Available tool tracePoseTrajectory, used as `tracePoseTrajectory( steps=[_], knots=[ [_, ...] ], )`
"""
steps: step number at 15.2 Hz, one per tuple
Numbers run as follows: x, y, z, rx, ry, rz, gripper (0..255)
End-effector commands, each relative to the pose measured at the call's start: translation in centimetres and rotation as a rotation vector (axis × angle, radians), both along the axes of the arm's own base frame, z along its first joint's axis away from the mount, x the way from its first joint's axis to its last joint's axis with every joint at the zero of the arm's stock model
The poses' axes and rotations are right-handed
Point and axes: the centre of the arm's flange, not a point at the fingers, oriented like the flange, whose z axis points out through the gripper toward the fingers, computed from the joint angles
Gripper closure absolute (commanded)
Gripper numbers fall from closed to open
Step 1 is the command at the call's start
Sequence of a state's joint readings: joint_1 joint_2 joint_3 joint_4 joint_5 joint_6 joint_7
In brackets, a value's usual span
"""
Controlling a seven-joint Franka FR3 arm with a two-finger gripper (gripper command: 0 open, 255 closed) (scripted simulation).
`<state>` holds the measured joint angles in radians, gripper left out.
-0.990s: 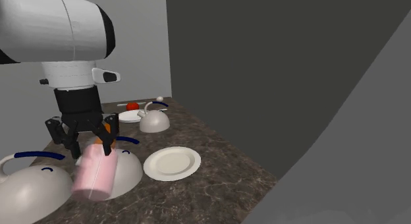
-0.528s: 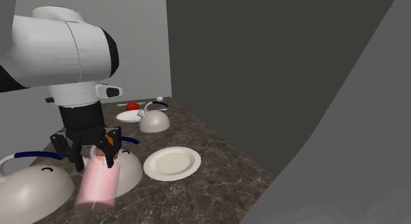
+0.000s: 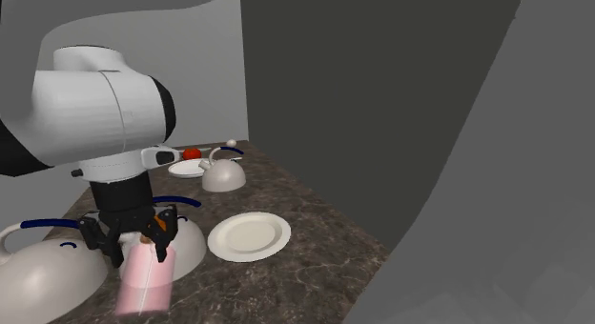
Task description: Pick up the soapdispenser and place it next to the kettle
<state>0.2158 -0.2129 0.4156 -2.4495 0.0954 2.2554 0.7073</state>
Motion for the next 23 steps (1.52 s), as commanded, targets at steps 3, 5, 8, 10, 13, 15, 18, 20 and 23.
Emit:
tracePoseTrajectory(
  steps=[3,5,8,10,13,15,18,20,23],
  knots=[
    [0.0,-0.2,-2.4,-0.003,0.005,-0.001,255],
    [0.0,-0.2,-3.3,-0.003,0.005,-0.001,255],
    [0.0,-0.2,-3.3,-0.003,0.005,-0.001,255],
    [0.0,-0.2,-3.3,-0.003,0.005,-0.001,255],
    [-0.1,-0.2,-3.3,-0.003,0.005,-0.001,0],
    [-0.2,-0.2,-3.2,-0.003,0.005,-0.001,0],
    [0.0,-0.2,-3.3,-0.003,0.005,-0.001,0],
    [0.0,-0.1,-0.7,-0.003,0.005,-0.001,0],
    [0.0,-0.1,1.7,-0.003,0.005,-0.001,0]
  ],
)
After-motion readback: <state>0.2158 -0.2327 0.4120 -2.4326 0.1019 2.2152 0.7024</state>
